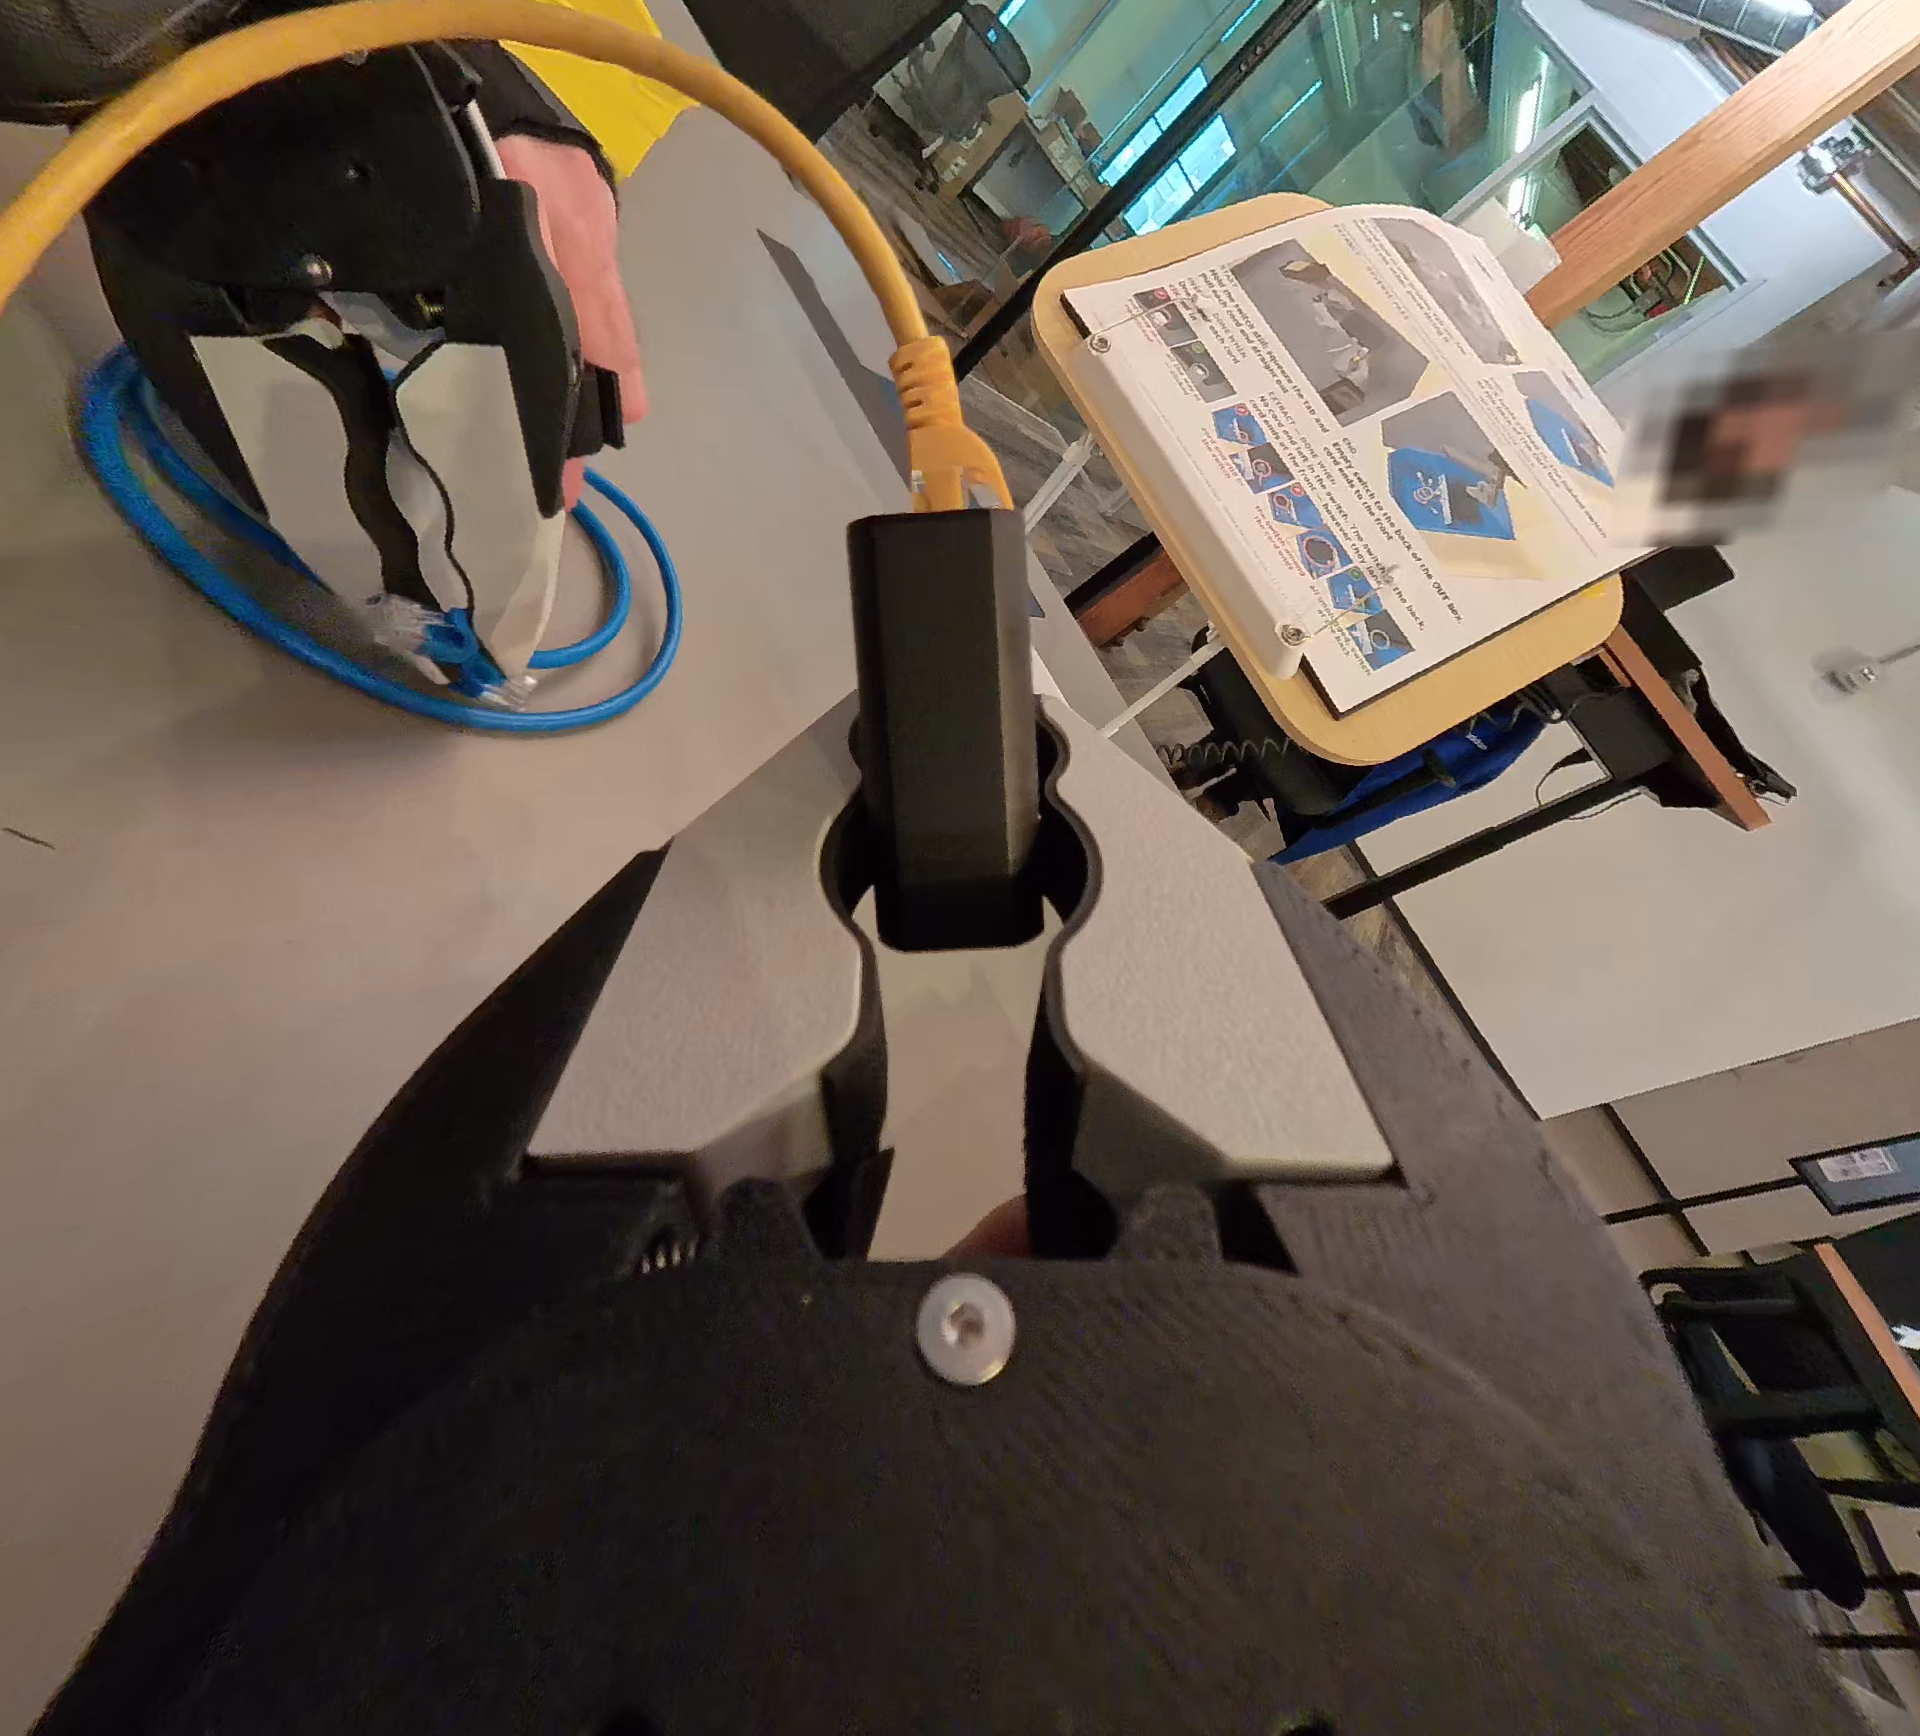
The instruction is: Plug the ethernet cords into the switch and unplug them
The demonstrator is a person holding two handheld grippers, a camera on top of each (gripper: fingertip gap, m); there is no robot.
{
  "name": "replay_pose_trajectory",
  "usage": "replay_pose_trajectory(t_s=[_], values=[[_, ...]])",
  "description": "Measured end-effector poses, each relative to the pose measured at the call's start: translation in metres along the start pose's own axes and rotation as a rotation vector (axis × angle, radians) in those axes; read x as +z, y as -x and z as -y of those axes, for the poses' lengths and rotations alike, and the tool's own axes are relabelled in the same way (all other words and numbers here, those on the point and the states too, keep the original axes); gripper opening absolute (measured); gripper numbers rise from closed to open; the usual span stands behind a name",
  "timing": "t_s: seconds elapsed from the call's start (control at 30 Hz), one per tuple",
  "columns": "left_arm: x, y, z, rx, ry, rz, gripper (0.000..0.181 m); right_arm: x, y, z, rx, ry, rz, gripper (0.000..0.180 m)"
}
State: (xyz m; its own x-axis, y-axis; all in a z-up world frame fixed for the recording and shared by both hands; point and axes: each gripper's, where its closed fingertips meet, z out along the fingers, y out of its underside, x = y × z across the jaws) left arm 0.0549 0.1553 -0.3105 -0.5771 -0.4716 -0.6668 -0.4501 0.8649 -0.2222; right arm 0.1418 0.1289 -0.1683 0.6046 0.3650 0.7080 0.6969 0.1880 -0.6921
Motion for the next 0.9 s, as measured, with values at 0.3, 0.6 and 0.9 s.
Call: replay_pose_trajectory(t_s=[0.3,0.6,0.9], values=[[-0.024,0.02,-0.058,-0.262,0.407,0.023,0.012,0.0,-0.003,-0.004,0.003,0.02,-0.004,0.023],[-0.027,-0.003,-0.08,-0.558,0.446,-0.005,0.015,0.002,0.002,-0.005,-0.001,0.026,0.009,0.023],[-0.038,0.003,-0.075,-0.271,0.307,0.148,0.023,0.001,0.002,-0.004,0.01,0.016,0.01,0.023]])
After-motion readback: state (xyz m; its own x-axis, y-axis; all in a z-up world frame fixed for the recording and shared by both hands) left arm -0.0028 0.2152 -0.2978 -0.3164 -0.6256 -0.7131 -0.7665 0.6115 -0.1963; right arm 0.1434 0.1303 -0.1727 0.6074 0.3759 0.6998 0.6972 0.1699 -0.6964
